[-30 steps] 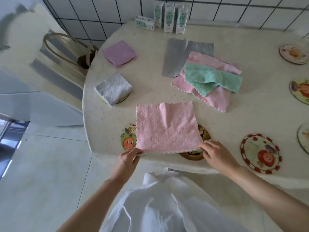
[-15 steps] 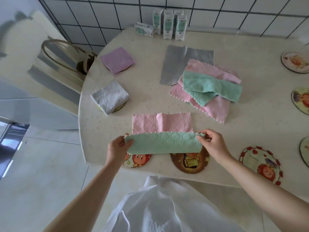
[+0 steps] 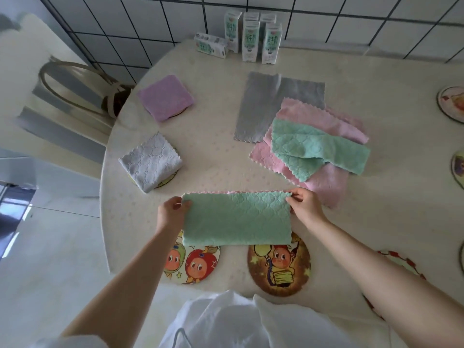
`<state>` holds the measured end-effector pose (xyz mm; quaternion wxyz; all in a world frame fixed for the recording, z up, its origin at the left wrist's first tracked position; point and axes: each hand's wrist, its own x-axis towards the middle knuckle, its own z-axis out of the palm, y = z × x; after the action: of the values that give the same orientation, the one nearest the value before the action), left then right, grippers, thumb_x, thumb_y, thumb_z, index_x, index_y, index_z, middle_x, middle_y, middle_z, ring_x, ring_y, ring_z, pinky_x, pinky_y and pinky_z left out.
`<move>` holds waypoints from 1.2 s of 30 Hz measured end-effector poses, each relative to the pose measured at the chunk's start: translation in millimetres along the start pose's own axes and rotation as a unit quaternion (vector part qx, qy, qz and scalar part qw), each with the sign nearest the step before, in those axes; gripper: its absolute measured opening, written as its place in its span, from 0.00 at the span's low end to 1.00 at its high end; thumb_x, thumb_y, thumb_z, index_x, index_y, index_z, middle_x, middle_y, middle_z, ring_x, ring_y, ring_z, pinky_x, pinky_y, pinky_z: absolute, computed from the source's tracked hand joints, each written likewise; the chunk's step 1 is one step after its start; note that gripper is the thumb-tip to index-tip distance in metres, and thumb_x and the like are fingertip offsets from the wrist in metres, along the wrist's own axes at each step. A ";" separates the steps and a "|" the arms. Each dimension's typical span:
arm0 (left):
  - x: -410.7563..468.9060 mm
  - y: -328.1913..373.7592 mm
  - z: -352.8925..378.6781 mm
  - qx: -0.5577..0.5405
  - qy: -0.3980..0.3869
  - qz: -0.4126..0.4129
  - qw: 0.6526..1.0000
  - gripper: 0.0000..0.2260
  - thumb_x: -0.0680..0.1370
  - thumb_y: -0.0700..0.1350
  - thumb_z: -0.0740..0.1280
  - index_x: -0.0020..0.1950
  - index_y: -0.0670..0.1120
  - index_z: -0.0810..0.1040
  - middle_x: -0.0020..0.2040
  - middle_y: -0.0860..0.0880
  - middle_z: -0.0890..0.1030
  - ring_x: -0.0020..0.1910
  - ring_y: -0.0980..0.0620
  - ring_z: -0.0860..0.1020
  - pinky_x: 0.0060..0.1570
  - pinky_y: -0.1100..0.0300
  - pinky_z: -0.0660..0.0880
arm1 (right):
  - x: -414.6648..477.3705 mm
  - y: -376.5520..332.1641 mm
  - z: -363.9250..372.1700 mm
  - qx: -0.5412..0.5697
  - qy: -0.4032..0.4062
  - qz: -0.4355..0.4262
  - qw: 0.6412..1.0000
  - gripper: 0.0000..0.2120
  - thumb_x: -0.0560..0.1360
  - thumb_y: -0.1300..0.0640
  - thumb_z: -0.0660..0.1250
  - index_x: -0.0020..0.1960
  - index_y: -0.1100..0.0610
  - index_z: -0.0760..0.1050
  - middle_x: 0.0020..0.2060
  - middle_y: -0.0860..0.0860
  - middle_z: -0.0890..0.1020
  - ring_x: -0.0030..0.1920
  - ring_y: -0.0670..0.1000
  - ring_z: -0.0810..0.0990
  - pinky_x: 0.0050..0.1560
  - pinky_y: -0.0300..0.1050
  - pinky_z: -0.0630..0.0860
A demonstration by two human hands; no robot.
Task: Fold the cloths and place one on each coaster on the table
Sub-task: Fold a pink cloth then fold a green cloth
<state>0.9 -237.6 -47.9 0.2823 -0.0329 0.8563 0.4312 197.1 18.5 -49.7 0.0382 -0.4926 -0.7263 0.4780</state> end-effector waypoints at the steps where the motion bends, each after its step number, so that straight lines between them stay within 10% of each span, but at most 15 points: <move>1: 2.5 0.3 1.2 0.000 0.001 -0.005 1.000 0.03 0.77 0.43 0.68 0.49 0.45 0.79 0.46 0.44 0.82 0.40 0.45 0.79 0.43 0.52 0.78 | 2.9 -1.4 0.2 -0.005 -0.001 0.000 1.000 0.09 0.74 0.65 0.68 0.54 0.64 0.79 0.48 0.56 0.82 0.47 0.51 0.80 0.47 0.39 0.74; 18: 20.9 -4.6 5.5 0.073 0.020 -0.031 0.997 0.11 0.77 0.48 0.67 0.55 0.44 0.80 0.49 0.45 0.82 0.45 0.45 0.80 0.46 0.50 0.80 | 18.1 -2.1 3.0 -0.046 -0.002 0.037 0.998 0.04 0.73 0.64 0.69 0.41 0.58 0.76 0.31 0.48 0.76 0.31 0.44 0.72 0.28 0.31 0.63; 27: 7.7 1.2 4.0 0.091 0.038 -0.025 0.995 0.15 0.75 0.47 0.70 0.60 0.44 0.75 0.52 0.46 0.80 0.44 0.49 0.78 0.39 0.57 0.77 | 13.6 -1.4 4.9 -0.049 0.018 0.020 0.998 0.09 0.73 0.58 0.70 0.51 0.61 0.77 0.43 0.52 0.81 0.41 0.47 0.78 0.36 0.31 0.68; 32: -32.2 -16.9 7.9 0.283 0.068 0.303 0.907 0.17 0.73 0.40 0.69 0.61 0.43 0.73 0.58 0.47 0.75 0.56 0.49 0.73 0.54 0.55 0.75 | -19.1 3.0 4.7 -0.190 0.041 -0.148 0.970 0.14 0.74 0.63 0.67 0.59 0.63 0.71 0.52 0.55 0.78 0.50 0.50 0.77 0.49 0.31 0.71; 36: -66.9 -42.5 31.9 0.358 -0.075 0.461 0.809 0.20 0.75 0.44 0.68 0.67 0.45 0.72 0.67 0.48 0.74 0.68 0.50 0.69 0.67 0.50 0.69 | -63.2 9.2 26.3 -0.312 -0.037 -0.307 0.899 0.20 0.74 0.65 0.65 0.65 0.62 0.70 0.60 0.54 0.75 0.62 0.51 0.73 0.66 0.38 0.65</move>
<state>84.3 -252.6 -59.2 0.1057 0.5013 0.8409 0.1743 221.9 -45.7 -44.4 0.0004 -0.2139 -0.9540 0.2098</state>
